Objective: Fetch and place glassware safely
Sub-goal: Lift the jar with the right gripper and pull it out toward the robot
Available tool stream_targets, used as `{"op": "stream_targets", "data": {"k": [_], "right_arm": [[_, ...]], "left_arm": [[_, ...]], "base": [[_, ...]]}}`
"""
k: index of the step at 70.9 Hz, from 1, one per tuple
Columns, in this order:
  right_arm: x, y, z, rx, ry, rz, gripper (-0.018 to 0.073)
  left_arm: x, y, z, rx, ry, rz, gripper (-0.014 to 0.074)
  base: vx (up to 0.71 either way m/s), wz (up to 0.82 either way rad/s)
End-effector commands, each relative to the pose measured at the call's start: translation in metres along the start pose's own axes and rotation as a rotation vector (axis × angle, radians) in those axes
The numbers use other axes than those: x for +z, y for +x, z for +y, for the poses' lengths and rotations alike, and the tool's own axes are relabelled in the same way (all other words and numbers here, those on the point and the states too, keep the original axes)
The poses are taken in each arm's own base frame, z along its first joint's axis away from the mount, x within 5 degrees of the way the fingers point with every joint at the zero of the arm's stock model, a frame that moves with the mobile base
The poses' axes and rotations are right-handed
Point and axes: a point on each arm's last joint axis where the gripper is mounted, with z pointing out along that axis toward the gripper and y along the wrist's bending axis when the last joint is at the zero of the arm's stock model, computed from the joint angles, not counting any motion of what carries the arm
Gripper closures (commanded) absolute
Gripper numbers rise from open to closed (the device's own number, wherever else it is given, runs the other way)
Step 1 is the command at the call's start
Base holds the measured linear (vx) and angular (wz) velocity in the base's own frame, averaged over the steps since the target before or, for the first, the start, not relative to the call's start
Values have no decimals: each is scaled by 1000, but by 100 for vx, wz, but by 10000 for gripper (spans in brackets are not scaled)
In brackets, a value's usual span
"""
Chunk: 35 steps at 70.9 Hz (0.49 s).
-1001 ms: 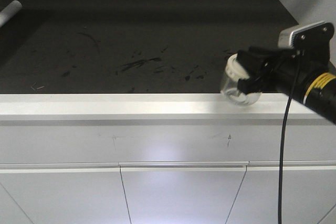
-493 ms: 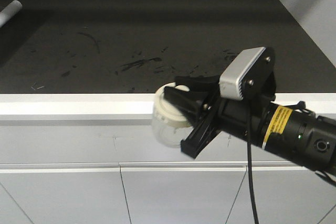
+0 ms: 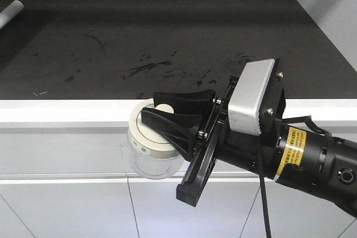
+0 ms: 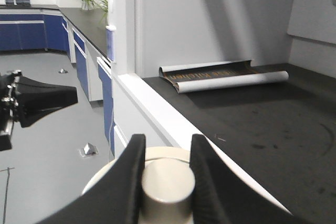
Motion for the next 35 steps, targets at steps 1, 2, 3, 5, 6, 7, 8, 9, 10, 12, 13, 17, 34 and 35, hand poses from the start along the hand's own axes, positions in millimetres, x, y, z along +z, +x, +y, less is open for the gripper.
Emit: {"op": "stream_targets", "data": {"k": [1,2,3,5,6,7,8,9,10,12,13,17,34,35], "right_arm": [[-4,-26,5,2,-44,-143,563],[-4,-26,5,2,-44,-143,563],[-4,-26,5,2,-44,-143,563],[-4,-26,5,2,-44,-143,563],[-4,-26,5,2,-44,-143,563],[-4,-26,5,2,-44,-143,563],[-4,-26,5,2,-44,-143,563],[-4,-26,5,2,-44,-143,563],[-4,-26,5,2,-44,-143,563],[-4,-26,5,2,-43,-142,563],[-4,-25,5,2,-42,-141,563],[-4,-25,5,2,-41,-140,563],[-4,-25,5,1,-41,-141,563],[-4,-25,5,1,-41,-141,563]], "left_arm": [[0,-15,1,-14,-4,-88,603],[0,-15,1,-14,-4,-88,603],[0,-15,1,-14,-4,-88,603],[0,-15,1,-14,-4,-88,603],[0,-15,1,-14,-4,-88,603],[0,-15,1,-14,-4,-88,603],[0,-15,1,-14,-4,-88,603],[0,-15,1,-14,-4,-88,603],[0,-15,1,-14,-4,-88,603],[0,-15,1,-14,-4,-88,603],[0,-15,1,-14,-4,-88,603],[0,-15,1,-14,-4,-88,603],[0,-15,1,-14,-4,-88,603],[0,-15,1,-14,-4,-88,603]], "base": [[0,0],[0,0],[0,0],[0,0],[0,0],[0,0],[0,0],[0,0],[0,0],[0,0],[0,0],[0,0],[0,0],[0,0]]}}
